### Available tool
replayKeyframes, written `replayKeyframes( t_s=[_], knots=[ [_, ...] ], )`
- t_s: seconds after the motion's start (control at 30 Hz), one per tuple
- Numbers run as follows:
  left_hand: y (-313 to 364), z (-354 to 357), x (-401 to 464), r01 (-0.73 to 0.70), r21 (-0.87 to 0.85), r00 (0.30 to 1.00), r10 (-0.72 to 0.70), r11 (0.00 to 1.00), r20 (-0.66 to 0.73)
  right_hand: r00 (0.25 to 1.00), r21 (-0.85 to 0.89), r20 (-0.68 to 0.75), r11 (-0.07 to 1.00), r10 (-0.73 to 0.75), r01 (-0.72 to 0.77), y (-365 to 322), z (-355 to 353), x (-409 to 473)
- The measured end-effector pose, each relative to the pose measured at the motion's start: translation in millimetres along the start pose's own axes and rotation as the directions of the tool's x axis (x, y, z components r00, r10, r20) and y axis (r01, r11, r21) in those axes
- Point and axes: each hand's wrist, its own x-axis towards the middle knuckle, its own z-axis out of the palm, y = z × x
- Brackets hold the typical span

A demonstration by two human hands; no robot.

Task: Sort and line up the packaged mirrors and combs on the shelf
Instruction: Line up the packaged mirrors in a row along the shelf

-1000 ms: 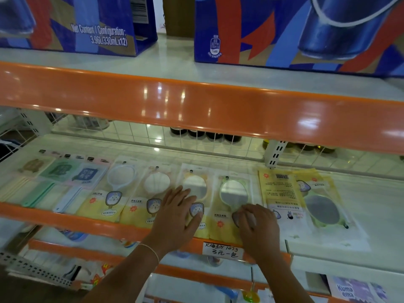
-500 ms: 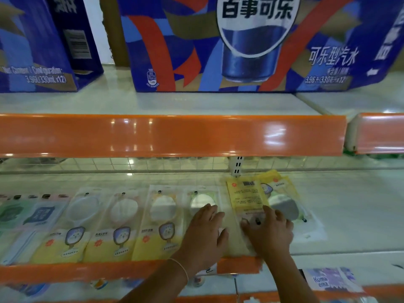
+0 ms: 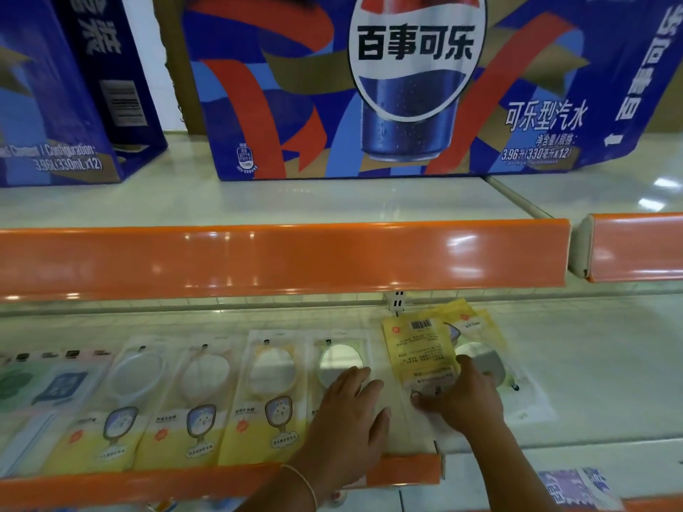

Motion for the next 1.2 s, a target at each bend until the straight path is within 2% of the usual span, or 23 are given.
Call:
replayKeyframes(
  t_s=[0.07,0.13,0.2,0.3,0.43,0.53,0.67,0.73,0.77,0.83,0.87,0.9,1.1,1.2],
  knots=[
    [-1.4,-0.6,-1.2,0.008,-0.009,1.000,-0.009,1.000,-0.005,1.000,0.099,0.008,0.995,-0.017,0.016,0.3,-3.0,0.2],
    [-3.3,-1.2,-2.1,0.016,-0.027,1.000,-0.016,1.000,-0.022,1.000,0.299,-0.009,0.954,-0.018,0.020,0.2,-7.3,0.7],
    [-4.2,-2.9,-2.1,0.014,-0.051,0.999,-0.016,0.999,-0.036,1.000,0.483,-0.013,0.875,-0.005,0.011,-1.4,-12.6,-0.5],
    [-3.2,-10.2,-2.9,0.003,-0.112,0.997,-0.012,0.994,-0.078,0.999,0.711,0.036,0.702,0.003,-0.028,-1.4,-16.4,-3.2],
    [-2.7,-20.0,-4.8,-0.016,-0.190,0.986,-0.016,0.982,-0.168,0.994,0.836,0.109,0.543,-0.024,-0.079,-11.8,-16.1,-16.0],
    [-6.7,-23.4,-4.0,0.071,-0.328,0.977,-0.131,0.942,-0.166,0.989,0.898,0.128,0.432,-0.079,-0.082,-25.5,-11.3,-27.2],
    [-7.6,-39.2,-0.4,0.203,-0.561,0.954,-0.291,0.803,-0.071,0.983,0.910,0.132,0.409,-0.127,-0.070,-44.8,-2.1,-42.9],
    [-8.5,-51.7,2.1,0.296,-0.677,0.921,-0.388,0.674,0.016,0.976,0.912,0.153,0.402,-0.157,-0.078,-58.9,0.7,-54.1],
    [-10.1,-58.0,3.0,0.354,-0.763,0.892,-0.439,0.541,0.103,0.970,0.914,0.168,0.397,-0.178,-0.086,-65.8,1.8,-60.3],
    [-20.5,-68.5,4.2,0.426,-0.883,0.823,-0.489,0.197,0.288,0.956,0.916,0.202,0.387,-0.212,-0.108,-77.3,5.6,-72.4],
    [-27.1,-72.8,2.7,0.431,-0.899,0.803,-0.487,0.076,0.344,0.945,0.916,0.226,0.381,-0.235,-0.125,-82.5,7.9,-78.8],
    [-32.8,-77.7,0.4,0.425,-0.905,0.803,-0.469,0.019,0.368,0.934,0.914,0.250,0.380,-0.256,-0.141,-87.9,10.2,-85.0],
    [-71.1,-98.5,-19.7,0.425,-0.904,0.809,-0.470,0.052,0.353,0.898,0.881,0.330,0.438,-0.291,-0.181,-120.2,23.3,-108.1],
    [-86.9,-111.0,-30.3,0.416,-0.909,0.801,-0.487,0.034,0.348,0.893,0.845,0.342,0.511,-0.292,-0.157,-134.5,31.2,-111.9]
  ],
)
